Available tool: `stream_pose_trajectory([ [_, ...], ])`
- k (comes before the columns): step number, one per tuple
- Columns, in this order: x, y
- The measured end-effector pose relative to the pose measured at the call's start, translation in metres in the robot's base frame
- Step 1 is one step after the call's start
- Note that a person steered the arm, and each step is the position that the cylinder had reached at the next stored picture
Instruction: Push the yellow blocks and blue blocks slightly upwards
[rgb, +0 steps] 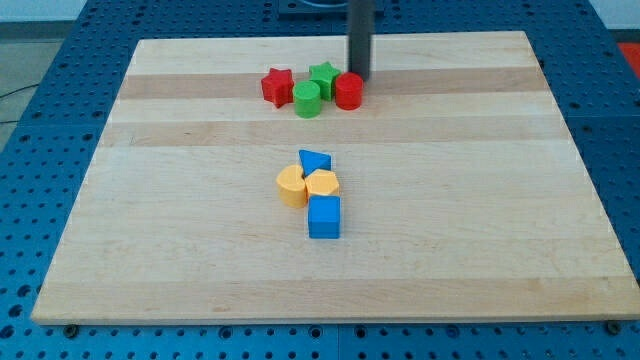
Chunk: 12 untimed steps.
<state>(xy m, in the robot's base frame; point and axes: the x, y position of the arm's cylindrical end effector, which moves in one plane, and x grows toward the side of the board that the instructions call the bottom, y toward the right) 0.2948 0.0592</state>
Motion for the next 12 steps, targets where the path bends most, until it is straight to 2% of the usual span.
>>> stream_pose_trajectory([
  [1, 0.066, 0.056],
  [2, 0.070, 0.056],
  [3, 0.095, 0.056],
  [4, 0.160, 0.056],
  [5, 0.212, 0.016],
  [6, 0.241, -0.015],
  [8, 0.244, -0.089],
  [11, 0.250, -0.086],
  [12, 0.234, -0.092],
])
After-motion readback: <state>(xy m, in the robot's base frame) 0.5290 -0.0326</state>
